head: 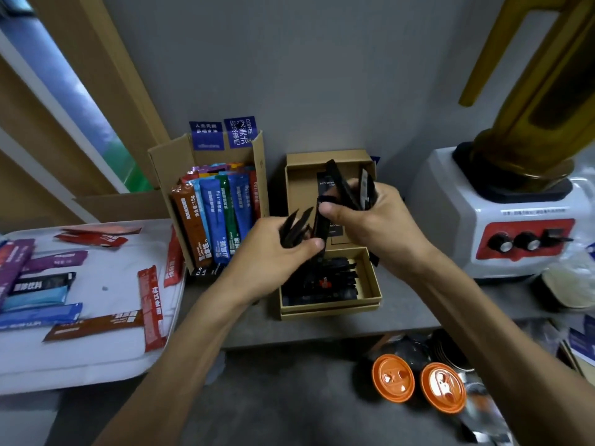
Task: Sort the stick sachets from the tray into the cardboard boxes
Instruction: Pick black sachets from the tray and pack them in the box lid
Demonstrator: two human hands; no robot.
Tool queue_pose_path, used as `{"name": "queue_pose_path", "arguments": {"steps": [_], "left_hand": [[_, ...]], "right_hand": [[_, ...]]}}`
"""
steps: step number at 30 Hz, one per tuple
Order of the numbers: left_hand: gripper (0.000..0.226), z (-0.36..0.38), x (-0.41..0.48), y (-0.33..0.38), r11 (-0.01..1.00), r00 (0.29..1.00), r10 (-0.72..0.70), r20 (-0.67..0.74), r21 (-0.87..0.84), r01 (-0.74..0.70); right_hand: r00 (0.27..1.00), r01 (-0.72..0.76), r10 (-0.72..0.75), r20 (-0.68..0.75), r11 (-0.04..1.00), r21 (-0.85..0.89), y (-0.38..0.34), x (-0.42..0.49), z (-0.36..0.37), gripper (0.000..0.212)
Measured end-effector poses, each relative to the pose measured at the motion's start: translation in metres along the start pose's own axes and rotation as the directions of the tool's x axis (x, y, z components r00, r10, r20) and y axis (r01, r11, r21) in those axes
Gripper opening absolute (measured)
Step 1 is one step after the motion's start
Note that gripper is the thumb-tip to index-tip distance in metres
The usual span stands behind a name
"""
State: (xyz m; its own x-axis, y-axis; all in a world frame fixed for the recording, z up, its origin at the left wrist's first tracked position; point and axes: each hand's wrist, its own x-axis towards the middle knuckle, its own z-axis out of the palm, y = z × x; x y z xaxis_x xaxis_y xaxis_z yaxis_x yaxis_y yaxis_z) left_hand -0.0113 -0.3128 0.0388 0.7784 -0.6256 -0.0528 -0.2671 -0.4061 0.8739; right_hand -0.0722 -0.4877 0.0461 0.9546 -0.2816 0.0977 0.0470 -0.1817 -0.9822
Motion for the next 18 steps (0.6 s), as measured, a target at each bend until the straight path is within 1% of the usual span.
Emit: {"name": "queue_pose_path", "arguments": {"steps": [2,3,4,5,7,9,10,11,12,13,15,18], "left_hand": [[0.009,0.010,0.001,-0.006,0.978,0.992,-0.099,-0.075,-0.189,0.084],[0.012,0.014,0.000,-0.009,0.945,0.980,-0.164,-0.112,-0.304,0.124],[0.017,0.018,-0.001,-0.012,0.906,0.965,-0.224,-0.139,-0.394,0.153],[0.021,0.021,-0.002,-0.015,0.880,0.950,-0.269,-0.161,-0.441,0.174],[0.025,0.027,-0.003,-0.020,0.856,0.932,-0.319,-0.175,-0.475,0.204],[0.024,0.029,-0.003,-0.023,0.842,0.931,-0.334,-0.150,-0.491,0.223],[0.023,0.028,-0.004,-0.025,0.837,0.930,-0.339,-0.142,-0.497,0.230],[0.023,0.025,-0.004,-0.028,0.826,0.925,-0.351,-0.145,-0.512,0.234],[0.024,0.021,-0.004,-0.030,0.808,0.917,-0.370,-0.153,-0.540,0.236],[0.026,0.016,-0.005,-0.031,0.786,0.909,-0.385,-0.160,-0.572,0.233],[0.027,0.008,-0.007,-0.033,0.755,0.909,-0.388,-0.152,-0.618,0.219],[0.022,0.002,-0.011,-0.032,0.745,0.926,-0.354,-0.134,-0.639,0.193]], "right_hand": [[0.997,-0.075,0.076,-0.035,0.997,0.034,0.007,-0.003,0.000,0.021],[0.991,-0.127,0.127,-0.046,0.992,0.002,0.014,-0.007,-0.001,0.023],[0.983,-0.180,0.179,-0.032,0.983,-0.032,0.020,-0.012,-0.002,0.023],[0.973,-0.229,0.230,0.006,0.971,-0.062,0.027,-0.019,-0.001,0.020],[0.954,-0.282,0.289,0.075,0.954,-0.098,0.037,-0.029,0.003,0.017],[0.953,-0.285,0.294,0.074,0.952,-0.115,0.044,-0.030,0.002,0.014],[0.957,-0.281,0.289,0.036,0.949,-0.140,0.045,-0.027,-0.002,0.011],[0.960,-0.278,0.279,-0.028,0.939,-0.203,0.047,-0.022,-0.007,0.008],[0.960,-0.278,0.264,-0.088,0.914,-0.295,0.048,-0.016,-0.014,0.006],[0.959,-0.283,0.260,-0.111,0.877,-0.390,0.048,-0.011,-0.021,0.005],[0.948,-0.298,0.311,-0.061,0.810,-0.506,0.050,-0.001,-0.031,0.007],[0.915,-0.323,0.404,0.013,0.749,-0.579,0.054,0.009,-0.026,0.004]]}}
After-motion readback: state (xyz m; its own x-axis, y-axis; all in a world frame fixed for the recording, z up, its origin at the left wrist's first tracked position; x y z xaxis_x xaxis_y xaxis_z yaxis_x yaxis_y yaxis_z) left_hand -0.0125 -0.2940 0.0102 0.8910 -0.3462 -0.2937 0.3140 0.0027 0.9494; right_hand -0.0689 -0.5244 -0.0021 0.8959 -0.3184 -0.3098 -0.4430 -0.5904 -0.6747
